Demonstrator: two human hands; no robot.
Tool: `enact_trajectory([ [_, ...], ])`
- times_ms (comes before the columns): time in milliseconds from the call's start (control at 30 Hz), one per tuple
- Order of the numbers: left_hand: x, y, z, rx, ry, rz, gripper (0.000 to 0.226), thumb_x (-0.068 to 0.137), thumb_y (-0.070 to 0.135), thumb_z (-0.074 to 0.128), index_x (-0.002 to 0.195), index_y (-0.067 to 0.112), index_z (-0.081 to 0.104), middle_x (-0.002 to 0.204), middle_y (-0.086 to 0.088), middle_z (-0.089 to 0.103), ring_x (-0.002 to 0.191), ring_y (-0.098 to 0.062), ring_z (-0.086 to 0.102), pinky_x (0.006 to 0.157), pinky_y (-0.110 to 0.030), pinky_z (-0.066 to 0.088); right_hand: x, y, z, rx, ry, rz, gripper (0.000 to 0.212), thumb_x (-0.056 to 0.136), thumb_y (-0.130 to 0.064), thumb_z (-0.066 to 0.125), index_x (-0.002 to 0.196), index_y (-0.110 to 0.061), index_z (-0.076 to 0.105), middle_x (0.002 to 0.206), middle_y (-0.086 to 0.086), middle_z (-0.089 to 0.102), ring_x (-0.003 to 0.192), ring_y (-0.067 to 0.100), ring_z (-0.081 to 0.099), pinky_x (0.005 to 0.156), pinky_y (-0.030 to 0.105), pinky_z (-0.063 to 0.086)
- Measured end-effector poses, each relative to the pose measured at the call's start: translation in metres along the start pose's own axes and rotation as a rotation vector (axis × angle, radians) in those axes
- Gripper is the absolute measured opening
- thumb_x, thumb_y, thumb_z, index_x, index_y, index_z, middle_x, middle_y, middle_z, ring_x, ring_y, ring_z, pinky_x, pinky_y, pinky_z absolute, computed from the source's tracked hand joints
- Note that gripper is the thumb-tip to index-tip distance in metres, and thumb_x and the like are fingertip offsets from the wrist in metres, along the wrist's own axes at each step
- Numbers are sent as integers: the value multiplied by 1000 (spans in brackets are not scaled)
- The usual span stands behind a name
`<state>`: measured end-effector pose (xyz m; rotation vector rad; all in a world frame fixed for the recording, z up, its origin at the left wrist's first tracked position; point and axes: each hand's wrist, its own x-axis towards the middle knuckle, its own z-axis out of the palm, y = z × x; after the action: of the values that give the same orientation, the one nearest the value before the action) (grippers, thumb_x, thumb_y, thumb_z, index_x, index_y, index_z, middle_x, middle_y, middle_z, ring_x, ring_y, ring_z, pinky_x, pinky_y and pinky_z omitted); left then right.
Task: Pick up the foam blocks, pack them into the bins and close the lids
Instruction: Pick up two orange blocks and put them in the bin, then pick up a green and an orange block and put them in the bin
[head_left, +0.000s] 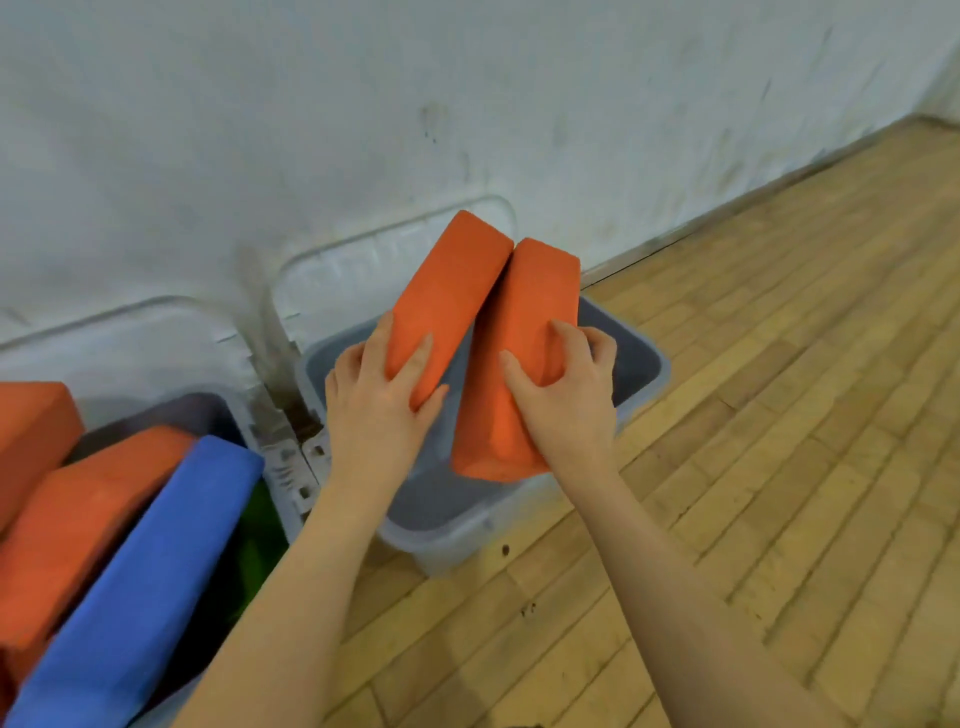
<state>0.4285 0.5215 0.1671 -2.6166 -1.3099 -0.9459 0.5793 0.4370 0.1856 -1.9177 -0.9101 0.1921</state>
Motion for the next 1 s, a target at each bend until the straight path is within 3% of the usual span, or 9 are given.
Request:
enact_trajectory([
  [100, 16, -15, 18, 39, -41, 7, 47, 88, 41, 43, 120, 15, 63, 135, -16, 50, 116, -45, 46, 91, -56, 34, 20, 0, 22, 26, -69, -5, 50, 91, -45, 53, 134, -21, 46, 140, -6, 33, 110, 10, 49, 94, 42, 44],
  [233, 13, -7, 38, -63, -135, 63, 50, 87, 39, 35, 120, 11, 61, 126, -12, 57, 114, -36, 47, 93, -45, 23, 23, 28, 26, -64, -82, -32, 36, 93, -37, 50, 126, -23, 55, 134, -7, 43, 116, 12, 47, 92, 39, 45],
  [367, -2, 38, 54, -176, -226, 198, 41, 85, 31, 42, 113, 11, 64, 113, -8, 64, 99, -32, 57, 85, -37, 31, -1, 77, -7, -178, -34, -17, 33, 94, -31, 50, 124, -19, 58, 122, -4, 53, 105, 13, 54, 83, 33, 48],
  [467, -16, 93, 56, -244, -327, 312, 41, 85, 30, 40, 111, 10, 65, 104, -7, 66, 88, -32, 60, 75, -38, 41, -28, 111, -58, -296, -19, 74, 33, 95, -33, 46, 123, -20, 58, 119, -4, 56, 101, 13, 56, 75, 28, 45],
  [567, -37, 166, 53, -286, -396, 424, 38, 85, 29, 43, 106, 9, 67, 97, -9, 68, 83, -33, 63, 71, -39, 45, -66, 146, -124, -358, 30, 173, 31, 96, -35, 44, 118, -22, 60, 112, -3, 60, 96, 15, 59, 75, 35, 51],
  [767, -115, 314, 55, -362, -550, 531, 35, 95, 33, 45, 122, 16, 60, 123, -7, 59, 111, -31, 54, 93, -42, 39, -151, 226, -250, -450, 103, 322, 27, 95, -31, 45, 109, -19, 64, 104, -2, 64, 92, 16, 59, 66, 30, 47],
  [1000, -187, 420, 61, -368, -626, 707, 39, 97, 33, 42, 132, 18, 50, 133, -2, 50, 119, -25, 46, 95, -37, 37, -222, 302, -342, -468, 188, 413, 24, 93, -28, 50, 108, -16, 65, 108, 4, 61, 99, 23, 57, 72, 32, 43],
])
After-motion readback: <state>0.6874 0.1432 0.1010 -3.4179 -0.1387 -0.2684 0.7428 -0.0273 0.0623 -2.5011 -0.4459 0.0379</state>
